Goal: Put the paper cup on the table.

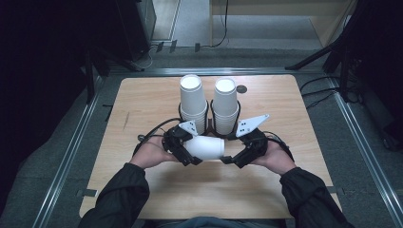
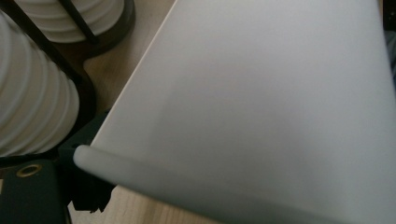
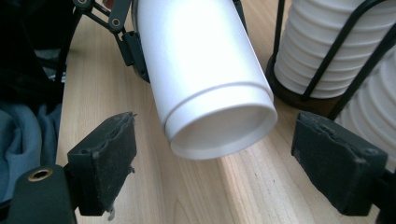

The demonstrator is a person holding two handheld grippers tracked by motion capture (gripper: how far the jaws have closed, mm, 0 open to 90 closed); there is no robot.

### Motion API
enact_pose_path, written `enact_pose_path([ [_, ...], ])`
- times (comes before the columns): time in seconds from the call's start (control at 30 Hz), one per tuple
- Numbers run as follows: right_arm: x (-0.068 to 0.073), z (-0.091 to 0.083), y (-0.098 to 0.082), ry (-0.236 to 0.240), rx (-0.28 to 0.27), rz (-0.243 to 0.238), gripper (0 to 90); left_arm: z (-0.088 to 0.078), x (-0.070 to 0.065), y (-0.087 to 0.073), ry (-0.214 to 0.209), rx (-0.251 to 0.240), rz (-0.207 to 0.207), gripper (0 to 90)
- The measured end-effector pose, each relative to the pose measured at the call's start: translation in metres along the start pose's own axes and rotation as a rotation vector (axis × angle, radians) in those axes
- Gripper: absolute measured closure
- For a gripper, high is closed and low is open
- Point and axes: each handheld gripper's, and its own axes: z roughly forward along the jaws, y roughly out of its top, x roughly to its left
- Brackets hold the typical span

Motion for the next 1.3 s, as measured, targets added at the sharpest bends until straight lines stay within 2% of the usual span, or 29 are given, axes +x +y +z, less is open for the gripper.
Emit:
enact_pose_path([
  [0.07,0.0,0.006,0.001,0.006,0.024,-0.011,14.4,0.002,-0.002,0.001,0.008,0.014,0.007,9.0],
  [0.2,0.0,0.012,0.002,0.009,0.034,-0.022,14.5,0.006,-0.005,0.005,0.014,0.04,0.03,9.0],
  [0.43,0.004,0.027,0.002,0.022,0.099,-0.048,14.5,0.016,-0.014,0.01,0.03,0.092,0.065,9.0],
  [0.5,0.006,0.031,0.002,0.028,0.107,-0.051,14.6,0.016,-0.015,0.012,0.007,0.089,0.059,9.0],
  [0.57,0.007,0.034,0.003,0.03,0.116,-0.06,15.1,0.016,-0.016,0.015,0.003,0.082,0.053,9.0],
  [0.77,0.009,0.042,0.002,0.036,0.158,-0.074,18.9,0.02,-0.021,0.017,0.037,0.113,0.084,9.0],
  [0.8,0.01,0.042,0.002,0.039,0.161,-0.076,21.5,0.021,-0.021,0.017,0.036,0.115,0.082,9.0],
  [1.0,0.011,0.043,0.002,0.044,0.168,-0.088,22.4,0.021,-0.024,0.017,0.042,0.12,0.084,8.3],
  [1.1,0.013,0.043,0.002,0.045,0.173,-0.093,22.8,0.02,-0.024,0.015,0.04,0.103,0.088,7.4],
  [1.2,0.012,0.04,0.003,0.045,0.154,-0.092,22.7,0.016,-0.023,0.016,0.044,0.076,0.083,5.8],
  [1.27,0.01,0.037,0.004,0.043,0.128,-0.092,22.7,0.012,-0.022,0.016,0.048,0.043,0.057,3.4],
  [1.3,0.009,0.034,0.004,0.034,0.124,-0.083,22.7,0.008,-0.02,0.016,0.044,0.012,0.036,1.1],
])
